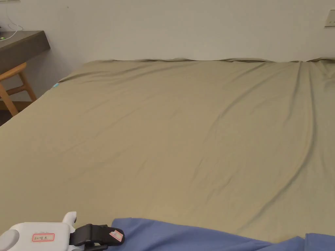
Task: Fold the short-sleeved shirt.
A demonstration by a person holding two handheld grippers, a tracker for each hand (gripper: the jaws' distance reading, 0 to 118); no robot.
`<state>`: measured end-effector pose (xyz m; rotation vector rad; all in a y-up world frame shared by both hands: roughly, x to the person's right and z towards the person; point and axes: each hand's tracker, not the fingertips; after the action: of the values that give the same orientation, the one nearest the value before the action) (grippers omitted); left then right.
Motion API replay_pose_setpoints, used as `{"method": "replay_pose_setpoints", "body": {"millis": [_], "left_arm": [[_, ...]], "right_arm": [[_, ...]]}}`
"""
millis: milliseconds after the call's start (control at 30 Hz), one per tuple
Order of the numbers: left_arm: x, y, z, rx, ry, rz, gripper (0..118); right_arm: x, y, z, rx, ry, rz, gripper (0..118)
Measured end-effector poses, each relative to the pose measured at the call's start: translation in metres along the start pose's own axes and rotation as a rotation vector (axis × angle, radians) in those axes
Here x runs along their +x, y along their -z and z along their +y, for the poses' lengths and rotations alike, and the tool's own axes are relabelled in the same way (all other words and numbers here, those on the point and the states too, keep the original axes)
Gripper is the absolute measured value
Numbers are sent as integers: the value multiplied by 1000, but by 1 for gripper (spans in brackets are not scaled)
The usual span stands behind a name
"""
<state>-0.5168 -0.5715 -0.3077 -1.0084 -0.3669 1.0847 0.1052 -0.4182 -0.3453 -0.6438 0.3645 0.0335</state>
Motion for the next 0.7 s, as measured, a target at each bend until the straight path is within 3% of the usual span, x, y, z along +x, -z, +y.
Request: {"method": "replay_pose_setpoints", "body": {"millis": [33, 100, 167, 267, 400, 500, 600, 700], "left_arm": [[3, 5, -5, 20, 59, 9, 65], [6, 23, -10, 31, 86, 176, 10], [4, 13, -16, 105, -39, 21, 9], [24, 5, -19, 115, 104, 187, 8], [77, -16, -29, 187, 191, 151, 8], [125, -28, -34, 226, 258, 218, 8], [170, -27, -37, 237, 310, 386, 8], [198, -13, -43, 237, 426, 377, 8]], "right_arm": [[-1, 1, 0, 0, 1, -1, 3], [-2, 1, 0, 0, 0, -2, 3], [-3, 0, -1, -1, 7, 10, 3], [-2, -6, -2, -3, 1, 15, 3], [5, -14, -3, 13, 18, 14, 3], [10, -16, -4, 22, 32, 13, 3], [12, -16, -5, 24, 36, 20, 3], [14, -15, -6, 20, 37, 28, 3]]}}
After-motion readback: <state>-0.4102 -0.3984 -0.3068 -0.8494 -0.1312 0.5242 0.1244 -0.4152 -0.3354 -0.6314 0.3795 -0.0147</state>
